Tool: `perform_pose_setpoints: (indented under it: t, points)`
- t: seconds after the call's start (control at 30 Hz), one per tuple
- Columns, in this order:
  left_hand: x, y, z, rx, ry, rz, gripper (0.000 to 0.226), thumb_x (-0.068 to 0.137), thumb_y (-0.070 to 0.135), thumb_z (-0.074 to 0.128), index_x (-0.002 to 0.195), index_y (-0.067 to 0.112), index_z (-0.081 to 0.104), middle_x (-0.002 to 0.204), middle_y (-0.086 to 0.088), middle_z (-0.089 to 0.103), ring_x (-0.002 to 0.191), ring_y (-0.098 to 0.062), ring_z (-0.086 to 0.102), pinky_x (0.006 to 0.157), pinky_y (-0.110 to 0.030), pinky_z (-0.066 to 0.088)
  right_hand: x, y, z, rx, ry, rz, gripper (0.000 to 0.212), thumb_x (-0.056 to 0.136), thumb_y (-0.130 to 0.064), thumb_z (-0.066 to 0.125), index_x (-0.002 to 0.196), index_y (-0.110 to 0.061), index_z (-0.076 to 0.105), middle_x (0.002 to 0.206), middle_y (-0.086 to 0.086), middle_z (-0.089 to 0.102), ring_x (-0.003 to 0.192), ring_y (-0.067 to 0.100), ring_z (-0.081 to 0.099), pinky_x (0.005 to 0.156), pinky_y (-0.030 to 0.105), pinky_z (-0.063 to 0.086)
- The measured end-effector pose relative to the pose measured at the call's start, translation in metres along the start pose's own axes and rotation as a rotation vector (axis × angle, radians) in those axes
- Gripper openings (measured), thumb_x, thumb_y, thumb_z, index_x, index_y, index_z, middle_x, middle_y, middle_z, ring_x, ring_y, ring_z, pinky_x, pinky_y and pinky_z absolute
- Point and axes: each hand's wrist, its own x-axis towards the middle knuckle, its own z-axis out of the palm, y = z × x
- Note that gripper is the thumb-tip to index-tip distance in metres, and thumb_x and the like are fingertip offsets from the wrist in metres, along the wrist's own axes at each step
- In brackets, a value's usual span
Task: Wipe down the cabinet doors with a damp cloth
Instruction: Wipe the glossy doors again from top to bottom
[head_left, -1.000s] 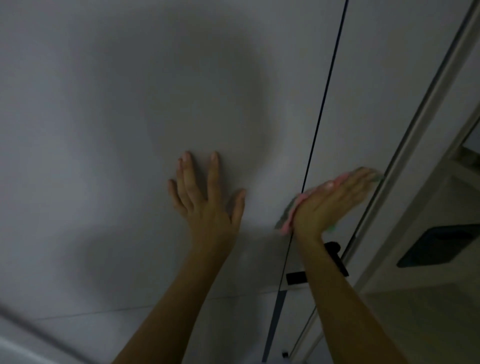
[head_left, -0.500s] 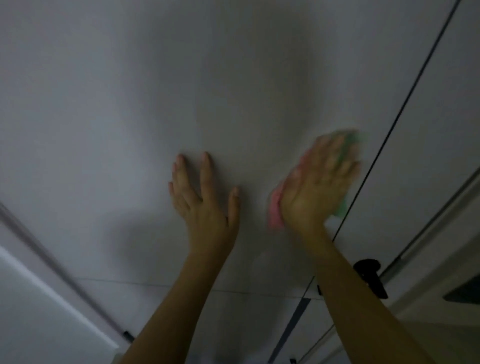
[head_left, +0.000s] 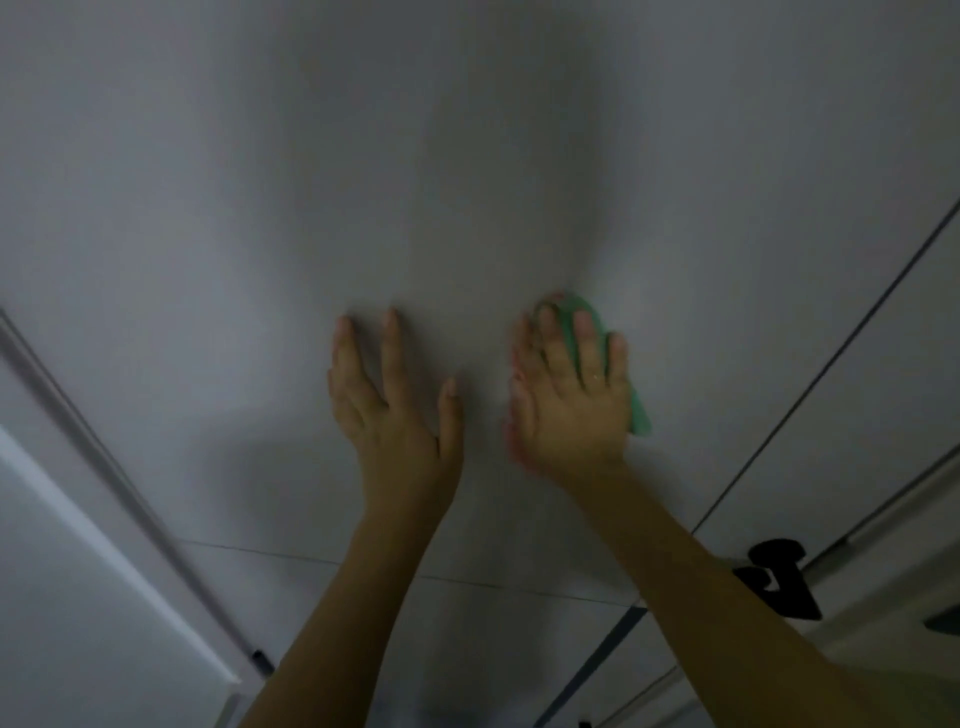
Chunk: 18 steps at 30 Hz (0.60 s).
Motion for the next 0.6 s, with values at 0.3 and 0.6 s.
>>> perform_pose_setpoints:
  t: [0.3, 0.6]
  points:
    - [0.025, -0.074, -0.033, 0.019, 0.021, 0.144, 0.064, 0.097, 0.050, 0.031, 0.150, 0.016, 0.020, 0.156, -0.022, 0.012, 0.147, -0.030, 0.009, 0.114, -0.055, 0.019, 0.061, -0.077, 0.017, -0.041, 0.114, 0.298, 0.065, 0.086, -0.032, 0.039, 0.144, -0.006, 0.025, 0.148, 0.013, 0.024, 0.138, 0.038, 0.016, 0.116, 0.044, -0.006]
    - [0.034, -0.147, -0.046, 0.061, 0.108, 0.307, 0.064, 0.090, 0.038, 0.042, 0.146, 0.008, 0.030, 0.150, -0.028, 0.021, 0.139, -0.040, 0.020, 0.111, -0.057, 0.022, 0.043, -0.042, 0.009, -0.157, 0.129, 0.230, 0.058, 0.098, -0.028, 0.030, 0.151, -0.010, 0.017, 0.153, 0.018, 0.026, 0.146, 0.030, 0.008, 0.118, 0.047, 0.005]
